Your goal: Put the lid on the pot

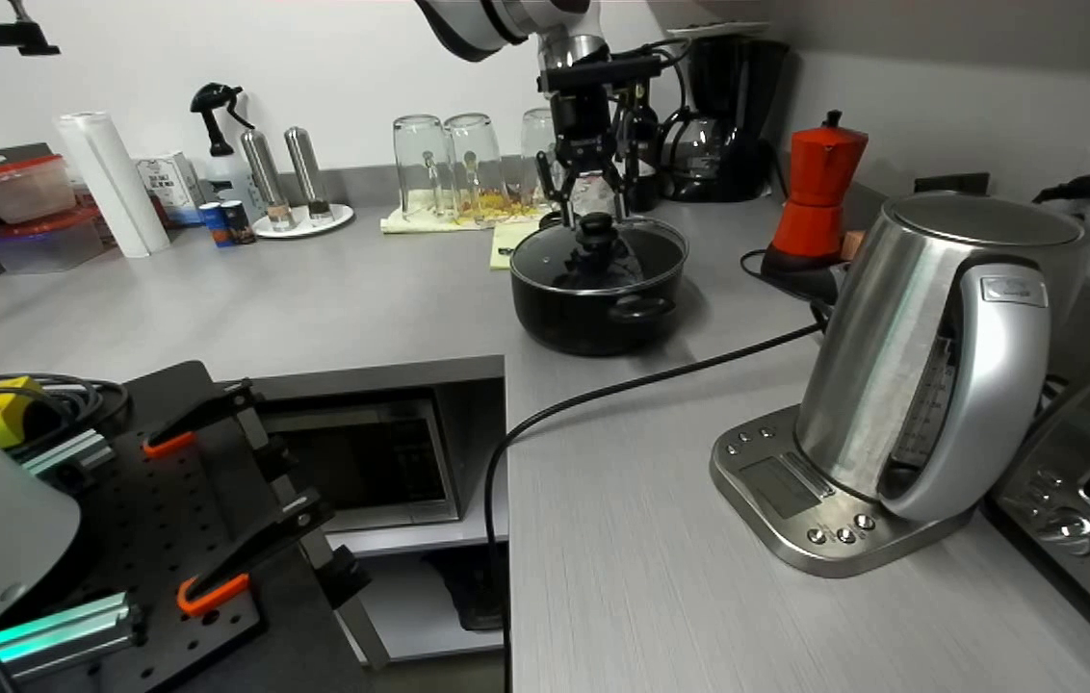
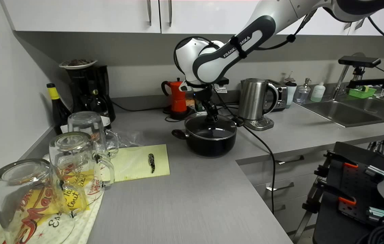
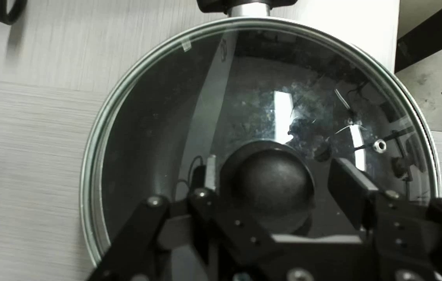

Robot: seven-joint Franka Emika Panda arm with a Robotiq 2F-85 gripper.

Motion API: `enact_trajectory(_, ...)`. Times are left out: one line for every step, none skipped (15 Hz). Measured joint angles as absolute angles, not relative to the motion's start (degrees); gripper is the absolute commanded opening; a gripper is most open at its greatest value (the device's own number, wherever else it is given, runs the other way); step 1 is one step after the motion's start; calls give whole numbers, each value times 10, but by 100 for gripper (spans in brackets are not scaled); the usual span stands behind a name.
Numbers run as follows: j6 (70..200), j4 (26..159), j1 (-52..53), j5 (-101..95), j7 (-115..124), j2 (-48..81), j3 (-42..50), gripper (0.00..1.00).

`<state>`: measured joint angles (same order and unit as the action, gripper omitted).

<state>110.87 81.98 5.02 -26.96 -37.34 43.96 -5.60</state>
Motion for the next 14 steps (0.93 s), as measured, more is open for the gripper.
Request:
enact_trajectory(1105,818,50,-270,-374,440,-56,100)
enact_trajectory(1102,816,50,-270,-375,440,-56,100)
enact_trajectory(1100,815,50,-270,-375,440,-56,100)
enact_trajectory(1098,813,50,-270,-375,440,-56,100)
enact_trajectory(1096,812,50,-270,-376,440,-56,100)
enact_trajectory(1095,811,50,-270,-376,440,-56,100)
enact_trajectory(1094,810,50,-270,-376,440,-56,100)
enact_trajectory(1093,810,50,-270,-377,440,-56,100)
enact_trajectory(1092,809,50,-270,-377,440,-56,100)
enact_trajectory(1092,808,50,-270,-377,440,-56,100)
enact_trajectory(1092,808,50,-270,-377,440,-56,100)
enact_trajectory(1092,807,50,-270,-377,440,-56,100)
enact_trajectory(1092,807,50,-270,-377,440,-56,100)
enact_trajectory(1091,806,50,-270,-377,440,-56,100)
